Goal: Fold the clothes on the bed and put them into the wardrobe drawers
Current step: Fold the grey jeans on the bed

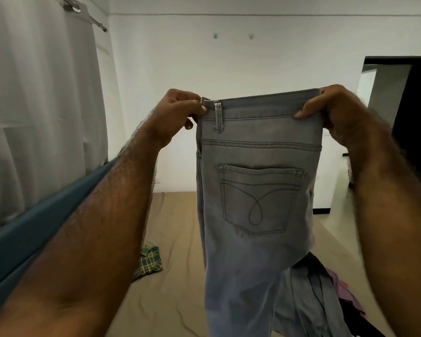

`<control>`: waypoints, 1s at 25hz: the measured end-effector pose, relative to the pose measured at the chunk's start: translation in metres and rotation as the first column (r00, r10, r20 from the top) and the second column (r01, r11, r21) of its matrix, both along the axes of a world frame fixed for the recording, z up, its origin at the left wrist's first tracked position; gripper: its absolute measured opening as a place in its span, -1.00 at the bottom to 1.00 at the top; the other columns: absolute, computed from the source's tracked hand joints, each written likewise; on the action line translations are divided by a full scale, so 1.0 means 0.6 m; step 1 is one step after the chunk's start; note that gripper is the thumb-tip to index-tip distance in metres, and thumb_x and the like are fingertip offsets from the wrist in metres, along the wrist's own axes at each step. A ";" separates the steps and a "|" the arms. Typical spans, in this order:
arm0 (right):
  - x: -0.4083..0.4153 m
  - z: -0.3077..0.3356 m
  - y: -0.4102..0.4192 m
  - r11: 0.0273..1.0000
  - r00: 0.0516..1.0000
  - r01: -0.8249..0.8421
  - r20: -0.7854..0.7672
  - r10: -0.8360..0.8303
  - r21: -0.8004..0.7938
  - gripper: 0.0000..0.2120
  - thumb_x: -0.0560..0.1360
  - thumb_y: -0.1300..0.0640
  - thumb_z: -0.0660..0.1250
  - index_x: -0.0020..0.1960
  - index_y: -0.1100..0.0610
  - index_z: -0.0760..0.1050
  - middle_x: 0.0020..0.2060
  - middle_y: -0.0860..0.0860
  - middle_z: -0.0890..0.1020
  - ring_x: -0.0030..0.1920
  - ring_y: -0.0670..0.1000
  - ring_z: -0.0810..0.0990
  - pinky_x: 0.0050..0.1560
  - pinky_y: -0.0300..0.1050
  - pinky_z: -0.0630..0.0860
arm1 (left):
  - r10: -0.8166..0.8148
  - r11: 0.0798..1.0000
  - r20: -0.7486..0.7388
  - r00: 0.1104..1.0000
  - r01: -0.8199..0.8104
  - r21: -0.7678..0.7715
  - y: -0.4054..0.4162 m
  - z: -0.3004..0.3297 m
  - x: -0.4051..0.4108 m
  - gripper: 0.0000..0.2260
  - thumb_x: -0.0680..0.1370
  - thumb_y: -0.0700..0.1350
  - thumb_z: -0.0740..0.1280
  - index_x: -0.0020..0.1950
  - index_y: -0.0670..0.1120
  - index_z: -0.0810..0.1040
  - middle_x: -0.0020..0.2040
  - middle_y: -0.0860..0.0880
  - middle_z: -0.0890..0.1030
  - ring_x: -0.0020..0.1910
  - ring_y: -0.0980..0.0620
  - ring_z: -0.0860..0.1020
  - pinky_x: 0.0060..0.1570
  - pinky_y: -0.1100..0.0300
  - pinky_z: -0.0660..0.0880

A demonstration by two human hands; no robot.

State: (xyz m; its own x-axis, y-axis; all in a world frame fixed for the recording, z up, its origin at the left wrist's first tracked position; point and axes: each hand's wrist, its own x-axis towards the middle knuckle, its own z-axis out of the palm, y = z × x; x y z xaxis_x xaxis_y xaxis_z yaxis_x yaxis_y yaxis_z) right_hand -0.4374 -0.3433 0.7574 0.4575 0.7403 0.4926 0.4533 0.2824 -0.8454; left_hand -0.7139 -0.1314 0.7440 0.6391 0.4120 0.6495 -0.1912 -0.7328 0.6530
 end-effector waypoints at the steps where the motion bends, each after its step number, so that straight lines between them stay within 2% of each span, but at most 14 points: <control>1: 0.002 -0.010 0.005 1.000 1.000 -0.016 -0.021 0.016 -0.002 -0.25 -0.04 0.17 0.54 0.08 0.53 0.57 -0.07 0.27 0.61 -0.10 0.26 0.62 0.09 0.11 0.54 | -0.033 0.999 0.010 0.999 0.033 -0.007 0.001 -0.007 0.003 -0.79 0.55 -0.31 0.28 -0.29 -0.32 0.45 -0.27 -0.15 0.41 -0.30 0.01 0.45 -0.35 0.15 0.32; 3: 0.005 -0.024 0.016 0.999 0.998 -0.036 -0.050 0.035 -0.010 -0.18 -0.04 0.16 0.55 0.15 0.54 0.55 -0.01 0.29 0.63 -0.06 0.28 0.63 0.19 0.21 0.54 | -0.040 0.998 0.041 0.998 0.043 -0.053 0.004 -0.021 0.013 -0.76 0.50 -0.30 0.28 -0.37 -0.19 0.40 -0.31 -0.13 0.34 -0.35 0.00 0.40 -0.38 0.16 0.28; 6: 0.009 -0.041 0.031 0.997 0.994 -0.075 -0.075 0.074 -0.010 -0.19 -0.03 0.16 0.55 0.17 0.52 0.57 0.02 0.32 0.64 -0.03 0.30 0.64 0.31 0.33 0.51 | -0.049 0.989 0.096 0.994 0.061 -0.132 0.016 -0.039 0.024 -0.68 0.42 -0.28 0.28 -0.47 -0.02 0.30 -0.36 -0.08 0.22 -0.42 -0.06 0.25 -0.42 0.19 0.20; 9: 0.016 -0.056 0.052 0.995 0.993 -0.101 -0.063 0.099 -0.024 -0.07 -0.11 0.12 0.61 0.16 0.56 0.52 0.03 0.34 0.61 -0.02 0.33 0.62 0.30 0.37 0.49 | -0.068 0.970 0.123 0.990 0.094 -0.226 0.038 -0.046 0.032 -0.70 0.35 -0.26 0.29 -0.41 -0.08 0.16 -0.34 -0.11 0.10 -0.42 -0.05 0.11 -0.44 0.24 0.13; 12: 0.053 -0.088 0.100 0.989 0.989 -0.133 -0.073 0.129 -0.065 -0.07 -0.08 0.12 0.61 0.17 0.60 0.48 0.02 0.35 0.58 -0.03 0.34 0.59 0.18 0.27 0.50 | -0.105 0.934 0.100 0.989 0.133 -0.332 0.086 -0.069 0.055 -0.72 0.34 -0.29 0.27 -0.37 -0.12 0.16 -0.39 -0.06 0.18 -0.50 0.02 0.15 -0.49 0.32 0.15; 15: 0.107 -0.132 0.177 0.975 0.988 -0.142 -0.082 0.129 -0.174 -0.35 0.04 0.19 0.56 0.05 0.51 0.60 -0.07 0.30 0.64 -0.08 0.29 0.62 0.00 0.07 0.61 | -0.124 0.905 -0.069 0.990 0.085 -0.416 0.164 -0.105 0.089 -0.89 0.42 -0.30 0.27 -0.28 -0.21 0.38 -0.33 -0.11 0.41 -0.57 0.03 0.26 -0.56 0.33 0.17; 17: 0.159 -0.181 0.264 0.968 0.992 -0.100 -0.098 0.079 -0.229 -0.78 0.14 0.25 0.60 -0.25 0.29 0.69 -0.28 0.13 0.68 -0.17 0.20 0.65 -0.21 -0.07 0.63 | 0.018 0.908 -0.271 0.963 -0.129 -0.398 0.245 -0.143 0.139 -0.88 0.52 -0.31 0.33 -0.22 -0.24 0.49 -0.27 -0.17 0.49 -0.56 0.05 0.37 -0.59 0.31 0.23; 18: 0.195 -0.219 0.329 0.966 0.997 -0.042 -0.077 0.023 -0.255 -0.85 0.21 0.25 0.63 -0.33 0.21 0.66 -0.35 0.06 0.66 -0.20 0.16 0.64 -0.25 -0.06 0.62 | 0.126 0.889 -0.329 0.936 -0.254 -0.382 0.302 -0.179 0.182 -0.89 0.55 -0.33 0.36 -0.17 -0.23 0.56 -0.23 -0.20 0.55 -0.52 0.03 0.46 -0.59 0.27 0.33; 19: 0.218 -0.252 0.377 0.967 0.998 0.032 -0.047 -0.045 -0.251 -0.82 0.27 0.19 0.67 -0.29 0.17 0.67 -0.34 0.03 0.64 -0.19 0.11 0.64 -0.22 0.00 0.62 | 0.254 0.851 -0.358 0.899 -0.384 -0.359 0.343 -0.214 0.215 -0.92 0.57 -0.35 0.37 -0.08 -0.21 0.60 -0.15 -0.22 0.61 -0.44 0.00 0.58 -0.52 0.21 0.50; 20: 0.266 -0.295 0.461 0.964 0.993 0.113 -0.005 -0.117 -0.241 -0.75 0.31 0.08 0.69 -0.13 0.12 0.68 -0.24 0.02 0.65 -0.13 0.07 0.64 -0.12 0.04 0.62 | 0.426 0.772 -0.365 0.828 -0.543 -0.330 0.407 -0.261 0.272 -0.87 0.57 -0.35 0.37 0.07 -0.17 0.61 -0.01 -0.22 0.65 -0.28 -0.06 0.68 -0.33 0.10 0.65; 22: 0.326 -0.397 0.579 0.927 0.963 0.268 0.042 -0.267 -0.263 -0.47 0.41 -0.03 0.65 0.30 0.08 0.59 0.04 0.01 0.63 0.05 0.02 0.62 0.06 -0.10 0.54 | 0.721 0.553 -0.414 0.556 -0.821 -0.140 0.490 -0.372 0.351 -0.66 0.57 -0.22 0.38 0.34 -0.04 0.55 0.21 -0.14 0.62 0.07 -0.16 0.67 0.05 -0.05 0.67; 23: 0.351 -0.465 0.627 0.905 0.953 0.300 0.051 -0.299 -0.302 -0.42 0.45 -0.04 0.62 0.38 0.10 0.53 0.11 0.03 0.61 0.10 0.03 0.61 0.10 -0.15 0.49 | 0.773 0.462 -0.465 0.432 -0.885 -0.054 0.515 -0.445 0.376 -0.62 0.58 -0.11 0.38 0.40 -0.01 0.51 0.27 -0.14 0.61 0.16 -0.20 0.63 0.10 -0.05 0.62; 24: 0.384 -0.561 0.680 0.876 0.946 0.315 0.046 -0.321 -0.366 -0.44 0.47 -0.05 0.59 0.38 0.12 0.52 0.14 0.05 0.62 0.12 0.06 0.61 0.09 -0.15 0.48 | 0.763 0.408 -0.542 0.353 -0.913 -0.021 0.542 -0.546 0.406 -0.62 0.59 -0.02 0.38 0.40 -0.01 0.50 0.29 -0.14 0.60 0.18 -0.21 0.60 0.07 -0.03 0.57; 25: 0.391 -0.627 0.684 0.838 0.943 0.325 0.079 -0.325 -0.437 -0.49 0.49 -0.06 0.56 0.34 0.13 0.54 0.15 0.07 0.63 0.11 0.09 0.62 0.07 -0.14 0.48 | 0.719 0.395 -0.628 0.298 -0.919 0.017 0.536 -0.620 0.406 -0.64 0.60 0.04 0.37 0.36 -0.03 0.51 0.27 -0.14 0.60 0.15 -0.20 0.59 0.02 0.00 0.55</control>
